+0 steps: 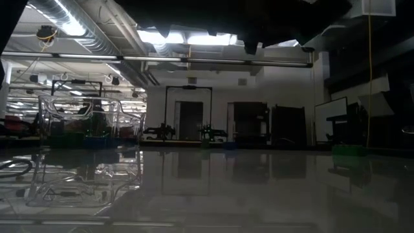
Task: Sort blocks by size
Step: Put the 8 stud green game piece into the bottom transparent bin
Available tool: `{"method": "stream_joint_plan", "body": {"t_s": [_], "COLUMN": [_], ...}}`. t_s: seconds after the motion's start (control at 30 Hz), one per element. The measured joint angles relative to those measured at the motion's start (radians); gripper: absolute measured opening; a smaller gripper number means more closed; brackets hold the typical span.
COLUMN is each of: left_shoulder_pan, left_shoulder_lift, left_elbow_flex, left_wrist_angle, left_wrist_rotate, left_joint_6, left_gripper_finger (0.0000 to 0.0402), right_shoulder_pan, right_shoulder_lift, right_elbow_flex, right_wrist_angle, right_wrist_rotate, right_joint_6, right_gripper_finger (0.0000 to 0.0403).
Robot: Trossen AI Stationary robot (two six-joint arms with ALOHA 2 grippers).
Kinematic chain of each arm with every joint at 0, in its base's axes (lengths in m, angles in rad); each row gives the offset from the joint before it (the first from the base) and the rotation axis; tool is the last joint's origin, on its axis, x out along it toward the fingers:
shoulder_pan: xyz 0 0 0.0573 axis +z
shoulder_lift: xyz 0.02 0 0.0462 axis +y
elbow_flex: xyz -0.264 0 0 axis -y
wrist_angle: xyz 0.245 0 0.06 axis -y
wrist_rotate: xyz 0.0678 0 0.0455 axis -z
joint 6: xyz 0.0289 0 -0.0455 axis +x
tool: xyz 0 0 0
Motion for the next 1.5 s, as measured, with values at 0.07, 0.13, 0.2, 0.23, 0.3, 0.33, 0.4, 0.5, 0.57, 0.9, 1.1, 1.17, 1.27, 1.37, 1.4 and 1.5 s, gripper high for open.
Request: {"method": "stream_joint_plan", "body": {"t_s": [0.07,0.13,0.2,0.23,0.3,0.33,0.4,0.5,0.57,0.9,1.1,1.17,1.27,1.37,1.4,1.5], "left_shoulder_pan": [0.000,0.000,0.000,0.000,0.000,0.000,-0.001,0.000,-0.001,-0.017,-0.023,-0.024,-0.027,-0.025,-0.024,-0.023], "left_shoulder_lift": [0.000,0.000,0.000,0.000,0.000,0.000,0.000,0.000,-0.001,-0.001,-0.001,-0.001,-0.001,-0.002,-0.002,-0.002], "left_elbow_flex": [0.000,0.000,0.000,0.000,0.001,0.000,0.001,0.001,0.001,0.001,0.001,0.001,0.001,0.002,0.002,0.002], "left_wrist_angle": [0.001,0.001,0.001,0.002,0.005,0.007,0.007,0.007,0.009,-0.004,-0.008,-0.010,-0.026,-0.046,-0.055,-0.096], "left_wrist_rotate": [0.001,0.001,0.001,0.001,0.001,0.001,-0.001,0.000,0.001,-0.003,-0.019,-0.043,-0.091,-0.106,-0.108,-0.111], "left_joint_6": [0.004,0.005,0.002,0.001,0.001,0.001,0.001,0.001,0.001,0.069,0.063,0.044,-0.004,-0.003,0.004,0.020], "left_gripper_finger": [0.0084,0.0085,0.0085,0.0085,0.0085,0.0085,0.0085,0.0085,0.0085,0.0086,0.0108,0.0127,0.0159,0.0185,0.0191,0.0200], "right_shoulder_pan": [0.030,0.052,0.072,0.079,0.082,0.082,0.080,0.080,0.080,0.081,0.080,0.079,0.078,0.080,0.081,0.092], "right_shoulder_lift": [0.002,0.010,0.015,0.022,0.033,0.042,0.061,0.092,0.113,0.174,0.174,0.174,0.170,0.163,0.159,0.152], "right_elbow_flex": [0.000,0.000,0.000,0.000,0.000,0.000,0.000,0.000,0.000,0.000,0.000,0.002,0.002,0.000,0.000,0.002], "right_wrist_angle": [0.023,0.042,0.053,0.064,0.073,0.072,0.072,0.076,0.080,0.081,0.074,0.069,0.044,-0.051,-0.083,-0.259], "right_wrist_rotate": [0.002,0.004,0.005,0.012,0.042,0.055,0.075,0.087,0.088,0.100,0.096,0.082,0.036,-0.049,-0.084,-0.191], "right_joint_6": [0.002,0.002,0.010,0.022,0.046,0.053,0.069,0.069,0.070,0.073,0.079,0.074,0.071,0.113,0.134,0.252], "right_gripper_finger": [0.0182,0.0182,0.0182,0.0182,0.0182,0.0182,0.0182,0.0182,0.0182,0.0177,0.0105,0.0091,0.0091,0.0091,0.0091,0.0100]}}
